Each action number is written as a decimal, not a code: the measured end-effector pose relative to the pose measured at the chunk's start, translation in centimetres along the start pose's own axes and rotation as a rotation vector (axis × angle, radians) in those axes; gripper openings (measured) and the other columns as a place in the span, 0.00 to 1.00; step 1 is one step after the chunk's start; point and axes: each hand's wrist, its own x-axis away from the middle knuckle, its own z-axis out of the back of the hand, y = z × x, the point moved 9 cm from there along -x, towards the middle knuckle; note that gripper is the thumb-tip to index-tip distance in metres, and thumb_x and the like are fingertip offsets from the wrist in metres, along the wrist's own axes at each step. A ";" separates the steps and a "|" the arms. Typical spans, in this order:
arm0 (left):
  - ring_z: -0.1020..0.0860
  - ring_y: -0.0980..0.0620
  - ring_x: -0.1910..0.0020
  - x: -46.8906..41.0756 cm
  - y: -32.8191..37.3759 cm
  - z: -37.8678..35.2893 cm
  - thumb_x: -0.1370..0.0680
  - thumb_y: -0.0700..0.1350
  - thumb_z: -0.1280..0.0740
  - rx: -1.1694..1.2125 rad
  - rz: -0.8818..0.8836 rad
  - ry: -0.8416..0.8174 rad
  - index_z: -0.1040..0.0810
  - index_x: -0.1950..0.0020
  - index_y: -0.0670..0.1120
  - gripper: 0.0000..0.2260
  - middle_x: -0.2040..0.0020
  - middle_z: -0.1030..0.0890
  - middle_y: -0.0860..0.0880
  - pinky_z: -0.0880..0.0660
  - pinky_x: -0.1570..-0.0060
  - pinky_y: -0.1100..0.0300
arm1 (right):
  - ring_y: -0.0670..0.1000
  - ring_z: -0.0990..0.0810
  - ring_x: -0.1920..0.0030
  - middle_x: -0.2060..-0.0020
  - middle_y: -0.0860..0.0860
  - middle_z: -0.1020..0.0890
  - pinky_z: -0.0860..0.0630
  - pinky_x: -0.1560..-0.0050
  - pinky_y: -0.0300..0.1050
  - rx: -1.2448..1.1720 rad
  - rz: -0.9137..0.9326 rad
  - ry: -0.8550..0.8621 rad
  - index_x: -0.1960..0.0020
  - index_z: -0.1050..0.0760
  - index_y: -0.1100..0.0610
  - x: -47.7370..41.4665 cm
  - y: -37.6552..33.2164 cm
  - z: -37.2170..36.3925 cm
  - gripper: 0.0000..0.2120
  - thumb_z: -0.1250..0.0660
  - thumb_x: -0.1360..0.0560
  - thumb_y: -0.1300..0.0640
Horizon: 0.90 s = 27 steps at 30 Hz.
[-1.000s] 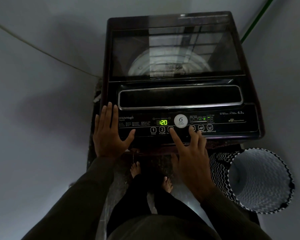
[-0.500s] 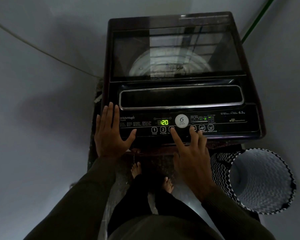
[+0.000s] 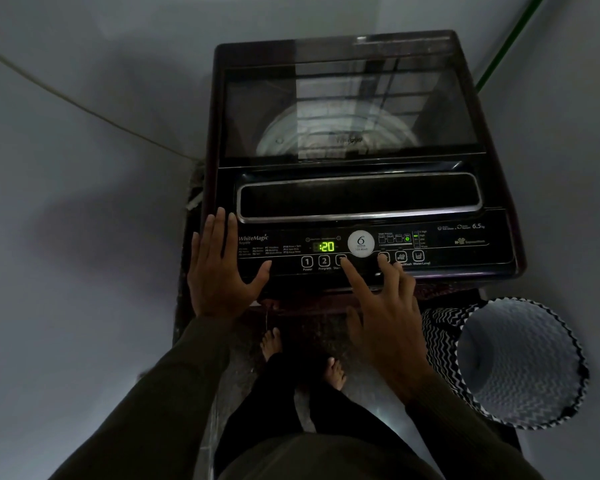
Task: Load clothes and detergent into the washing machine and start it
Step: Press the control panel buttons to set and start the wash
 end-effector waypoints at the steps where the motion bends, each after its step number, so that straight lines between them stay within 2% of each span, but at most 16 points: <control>1: 0.45 0.45 0.20 0.0 0.0 0.0 0.24 0.66 0.41 0.002 -0.001 -0.001 0.40 0.21 0.41 0.40 0.20 0.42 0.42 0.43 0.24 0.42 | 0.64 0.37 0.29 0.27 0.60 0.37 0.24 0.42 0.61 -0.007 -0.001 0.009 0.23 0.41 0.44 0.0 0.3 0.2 0.39 0.27 0.29 0.52; 4: 0.45 0.45 0.20 0.0 0.0 0.1 0.24 0.65 0.41 0.006 -0.003 0.002 0.40 0.21 0.40 0.40 0.20 0.42 0.42 0.43 0.24 0.42 | 0.57 0.36 0.30 0.27 0.55 0.37 0.23 0.43 0.56 -0.029 -0.025 0.031 0.23 0.38 0.48 0.1 1.7 0.7 0.36 0.28 0.28 0.49; 6: 0.45 0.44 0.20 0.0 0.1 0.1 0.24 0.65 0.41 0.003 -0.005 0.007 0.40 0.21 0.40 0.39 0.20 0.41 0.42 0.44 0.23 0.43 | 0.56 0.38 0.31 0.27 0.54 0.36 0.24 0.43 0.57 -0.037 -0.066 0.039 0.24 0.38 0.50 0.1 3.0 1.1 0.37 0.27 0.29 0.49; 12: 0.44 0.44 0.20 0.0 0.0 0.0 0.24 0.65 0.42 -0.011 -0.007 0.010 0.40 0.21 0.40 0.39 0.20 0.41 0.42 0.44 0.23 0.43 | 0.57 0.42 0.30 0.27 0.53 0.40 0.26 0.40 0.60 -0.036 -0.120 0.029 0.23 0.39 0.49 0.3 5.4 1.7 0.37 0.28 0.28 0.50; 18: 0.45 0.44 0.20 0.0 0.0 -0.1 0.24 0.66 0.43 -0.006 -0.005 -0.005 0.41 0.21 0.40 0.40 0.20 0.42 0.42 0.45 0.23 0.43 | 0.59 0.41 0.31 0.27 0.55 0.40 0.25 0.43 0.61 -0.018 -0.124 0.022 0.24 0.41 0.45 0.1 5.2 1.4 0.38 0.27 0.29 0.50; 27: 0.46 0.44 0.20 0.0 0.1 0.0 0.24 0.66 0.43 -0.003 0.000 -0.001 0.41 0.21 0.40 0.40 0.20 0.42 0.42 0.46 0.22 0.45 | 0.59 0.39 0.34 0.28 0.55 0.41 0.22 0.46 0.59 -0.011 -0.123 0.044 0.24 0.41 0.45 0.2 5.0 1.1 0.39 0.26 0.30 0.50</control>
